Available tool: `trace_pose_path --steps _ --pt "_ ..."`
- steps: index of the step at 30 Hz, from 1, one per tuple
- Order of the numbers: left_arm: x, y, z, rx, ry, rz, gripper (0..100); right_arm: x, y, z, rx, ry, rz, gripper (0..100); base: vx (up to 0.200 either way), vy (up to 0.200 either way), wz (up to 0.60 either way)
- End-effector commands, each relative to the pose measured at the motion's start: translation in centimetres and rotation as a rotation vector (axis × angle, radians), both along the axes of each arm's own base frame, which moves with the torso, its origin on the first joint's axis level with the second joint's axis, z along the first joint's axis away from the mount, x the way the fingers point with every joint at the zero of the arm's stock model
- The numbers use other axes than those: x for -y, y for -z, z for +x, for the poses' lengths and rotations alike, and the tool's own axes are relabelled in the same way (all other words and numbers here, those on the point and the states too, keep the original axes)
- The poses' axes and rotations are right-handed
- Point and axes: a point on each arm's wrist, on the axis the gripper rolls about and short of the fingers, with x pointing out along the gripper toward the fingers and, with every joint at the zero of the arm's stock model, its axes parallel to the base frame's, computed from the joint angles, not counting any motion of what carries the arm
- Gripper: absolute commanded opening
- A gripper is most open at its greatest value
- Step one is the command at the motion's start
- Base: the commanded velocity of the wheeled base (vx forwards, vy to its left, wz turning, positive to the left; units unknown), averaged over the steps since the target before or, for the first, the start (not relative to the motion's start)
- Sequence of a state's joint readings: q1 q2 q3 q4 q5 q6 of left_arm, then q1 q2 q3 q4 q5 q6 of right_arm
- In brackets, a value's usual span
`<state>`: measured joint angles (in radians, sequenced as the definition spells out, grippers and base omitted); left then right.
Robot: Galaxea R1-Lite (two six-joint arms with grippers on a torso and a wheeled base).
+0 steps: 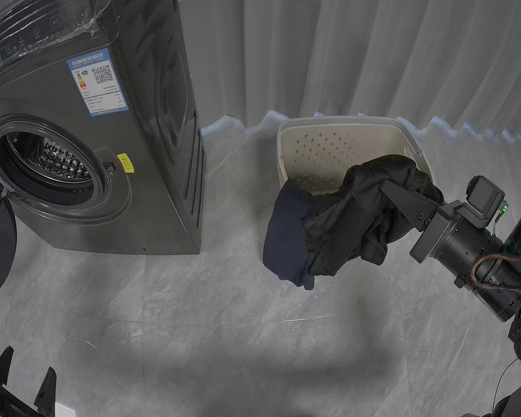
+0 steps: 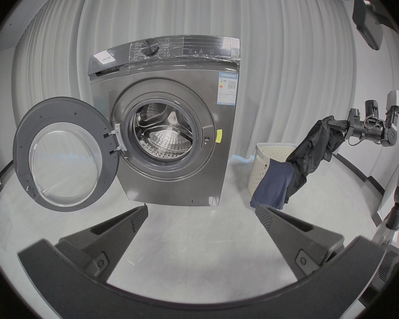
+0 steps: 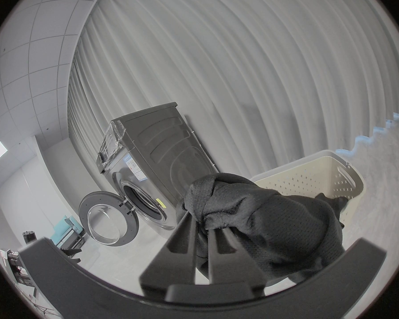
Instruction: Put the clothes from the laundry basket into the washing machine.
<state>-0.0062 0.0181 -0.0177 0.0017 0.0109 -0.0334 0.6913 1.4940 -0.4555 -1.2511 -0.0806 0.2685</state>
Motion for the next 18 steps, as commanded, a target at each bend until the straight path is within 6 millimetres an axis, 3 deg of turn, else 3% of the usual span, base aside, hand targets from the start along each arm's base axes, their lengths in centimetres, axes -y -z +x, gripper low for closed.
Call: trace_pose_path --steps 1,5,18 --pt "0.0 0.48 0.02 -0.002 -0.001 0.0 100 -0.02 0.07 0.01 -0.002 0.0 -0.001 0 0.0 0.0 0.0" --pt "0.0 0.48 0.02 -0.002 0.0 0.0 100 -0.04 0.1 0.03 -0.003 0.0 -0.002 0 0.0 0.0 0.0" --pt "0.0 0.49 0.02 -0.004 0.002 0.0 100 -0.22 0.29 0.3 -0.011 0.014 -0.005 0 0.0 0.2 0.0"
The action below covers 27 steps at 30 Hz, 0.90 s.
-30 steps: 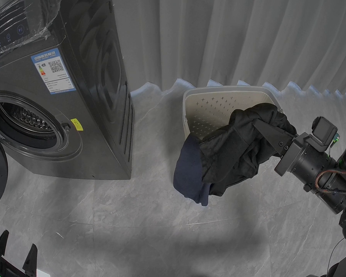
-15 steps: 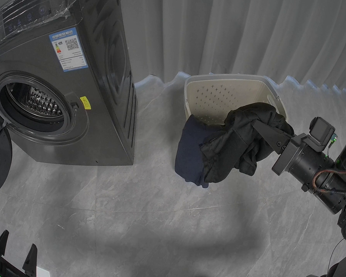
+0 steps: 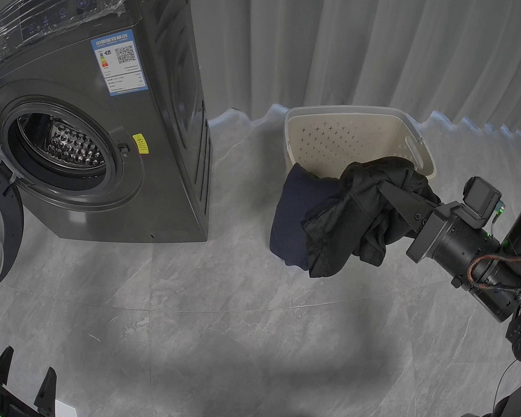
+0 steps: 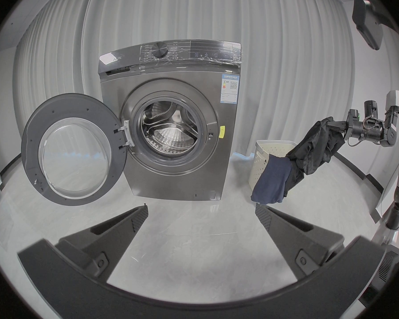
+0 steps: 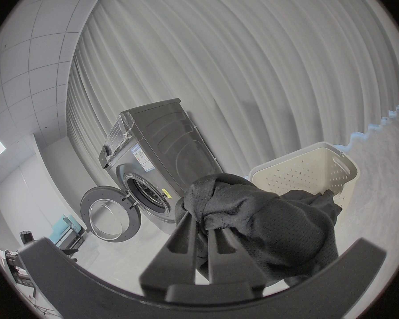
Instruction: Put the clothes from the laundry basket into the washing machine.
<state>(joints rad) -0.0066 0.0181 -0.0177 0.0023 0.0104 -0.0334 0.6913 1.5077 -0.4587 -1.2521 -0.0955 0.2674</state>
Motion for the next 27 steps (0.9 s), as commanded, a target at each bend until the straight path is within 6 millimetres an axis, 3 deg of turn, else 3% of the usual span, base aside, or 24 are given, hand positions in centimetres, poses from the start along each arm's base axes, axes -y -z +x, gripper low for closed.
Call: trace_pose_path --steps 1,17,23,27 --pt "0.0 0.49 0.02 -0.003 0.001 0.0 100 -0.03 0.03 0.02 0.0 -0.001 -0.001 0 0.0 0.2 0.0" --pt "0.0 0.47 0.02 -0.002 -0.001 0.001 100 -0.14 -0.16 0.03 0.009 -0.005 0.007 0 0.0 0.2 0.0" --pt "0.0 0.47 0.02 -0.002 0.001 0.001 100 -0.16 -0.13 0.05 0.008 -0.007 0.007 0 0.0 0.0 0.0" --pt "0.0 0.47 0.02 -0.002 -0.001 0.0 100 -0.13 -0.13 0.07 0.008 -0.006 0.007 0 -0.2 0.0 0.0"
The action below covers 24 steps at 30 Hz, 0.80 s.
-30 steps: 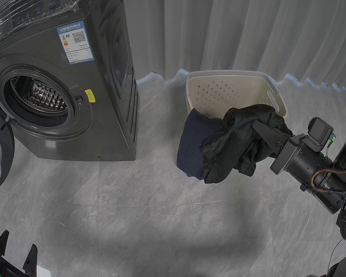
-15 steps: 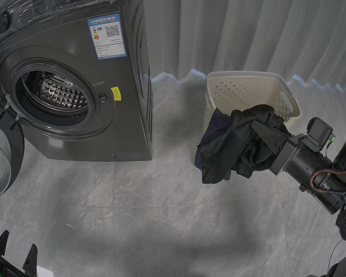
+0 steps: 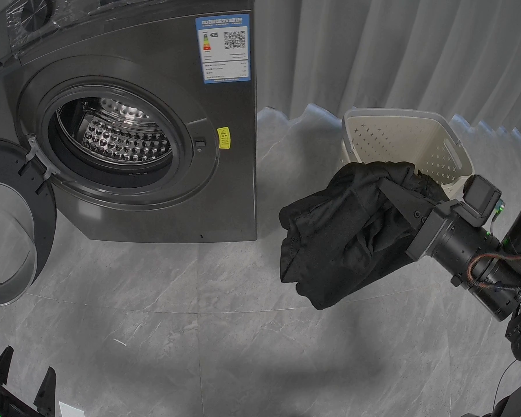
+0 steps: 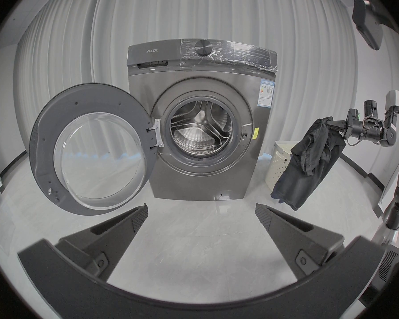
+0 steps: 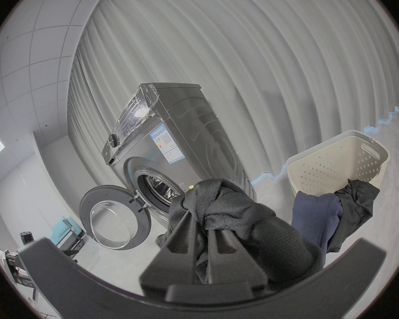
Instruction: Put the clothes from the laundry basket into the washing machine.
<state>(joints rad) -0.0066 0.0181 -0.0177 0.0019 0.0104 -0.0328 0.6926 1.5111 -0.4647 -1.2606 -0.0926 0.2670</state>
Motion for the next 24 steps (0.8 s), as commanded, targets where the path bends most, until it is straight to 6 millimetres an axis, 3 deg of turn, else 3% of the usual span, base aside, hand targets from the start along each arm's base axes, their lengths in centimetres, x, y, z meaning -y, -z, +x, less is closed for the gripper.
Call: trace_pose_path --steps 1,11,17,24 --pt "0.0 0.5 0.0 -0.004 0.001 -0.001 100 0.0 0.0 0.0 -0.001 -0.001 -0.001 0 -0.2 0.0 0.0" --pt "0.0 0.5 0.0 -0.002 -0.001 0.001 100 0.0 0.6 -0.1 -0.022 -0.012 -0.019 0 -0.2 0.0 0.0" --pt "0.0 0.5 0.0 -0.002 -0.001 0.004 100 -0.5 1.4 0.1 -0.046 -0.017 -0.034 0 0.0 0.0 0.0" --pt "0.0 0.5 0.0 -0.002 0.002 0.002 100 0.5 1.4 0.2 -0.049 0.019 -0.022 0 0.0 0.2 0.0"
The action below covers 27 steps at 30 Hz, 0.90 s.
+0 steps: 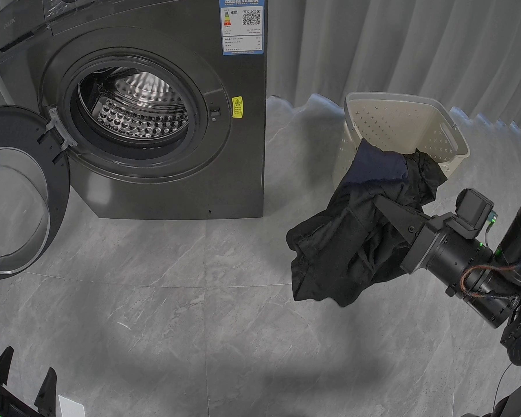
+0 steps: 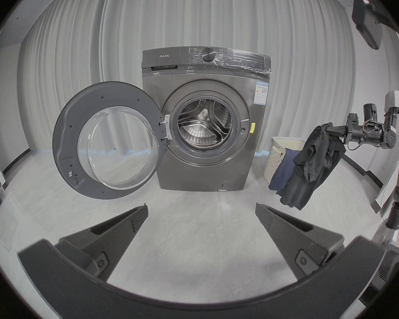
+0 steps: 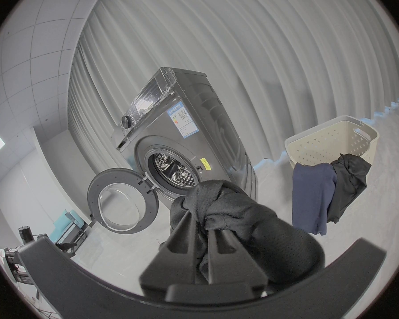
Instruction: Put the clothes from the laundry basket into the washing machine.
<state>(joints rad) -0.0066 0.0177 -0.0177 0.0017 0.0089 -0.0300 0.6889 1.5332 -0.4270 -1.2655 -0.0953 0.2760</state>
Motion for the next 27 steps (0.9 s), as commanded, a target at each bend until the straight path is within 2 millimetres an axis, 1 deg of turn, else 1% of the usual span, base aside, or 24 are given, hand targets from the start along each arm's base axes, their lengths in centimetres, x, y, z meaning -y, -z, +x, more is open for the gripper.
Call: trace_pose_path --steps 1,3,6,12,13,17,18,19,22,23,24,25,27 --pt "0.0 0.5 0.0 -0.004 0.002 -0.001 100 0.6 -0.1 -0.1 0.0 0.014 0.009 0 0.0 0.2 0.0" --pt "0.0 0.5 0.0 -0.003 0.002 -0.001 100 0.7 0.0 -0.5 -0.004 0.008 0.009 0 0.0 0.2 0.0" --pt "0.0 0.5 0.0 -0.003 0.002 -0.001 100 0.6 0.0 -0.6 -0.003 0.003 0.007 0 0.0 0.2 0.0" --pt "0.0 0.5 0.0 -0.003 0.001 -0.001 100 -0.2 -0.2 -0.6 0.002 -0.027 0.011 0 0.0 0.2 0.0" --pt "0.0 0.5 0.0 -0.003 -0.001 -0.001 100 -0.5 -0.1 -0.6 -0.002 -0.037 0.009 0 0.0 0.2 0.0" --pt "0.0 0.5 0.0 -0.003 0.001 0.002 100 -2.6 1.3 0.1 -0.039 -0.08 -0.021 0 0.0 0.2 0.0" --pt "0.0 0.5 0.0 -0.003 0.001 0.002 100 -2.8 1.4 0.1 -0.04 -0.083 -0.023 0 0.0 0.2 0.0" --pt "0.0 0.5 0.0 -0.003 -0.001 0.004 100 -3.7 1.7 0.4 -0.036 -0.096 -0.02 0 0.0 0.2 0.0" --pt "0.0 0.5 0.0 -0.003 0.001 0.007 100 -5.1 1.9 1.2 -0.002 -0.077 0.014 0 0.0 0.2 0.0" --pt "0.0 0.5 0.0 -0.003 0.001 0.007 100 -5.1 1.9 1.2 -0.002 -0.077 0.014 0 0.0 0.2 0.0" --pt "0.0 0.5 0.0 -0.003 -0.001 0.007 100 -6.0 1.9 1.6 0.019 -0.068 0.04 0 0.0 0.2 0.0" --pt "0.0 0.5 0.0 -0.003 -0.001 0.007 100 -6.3 1.8 1.8 0.026 -0.066 0.049 0 0.0 0.2 0.0" --pt "0.0 0.5 0.0 -0.003 -0.001 0.009 100 -6.5 1.7 2.0 0.031 -0.064 0.055 0 0.0 0.2 0.0"
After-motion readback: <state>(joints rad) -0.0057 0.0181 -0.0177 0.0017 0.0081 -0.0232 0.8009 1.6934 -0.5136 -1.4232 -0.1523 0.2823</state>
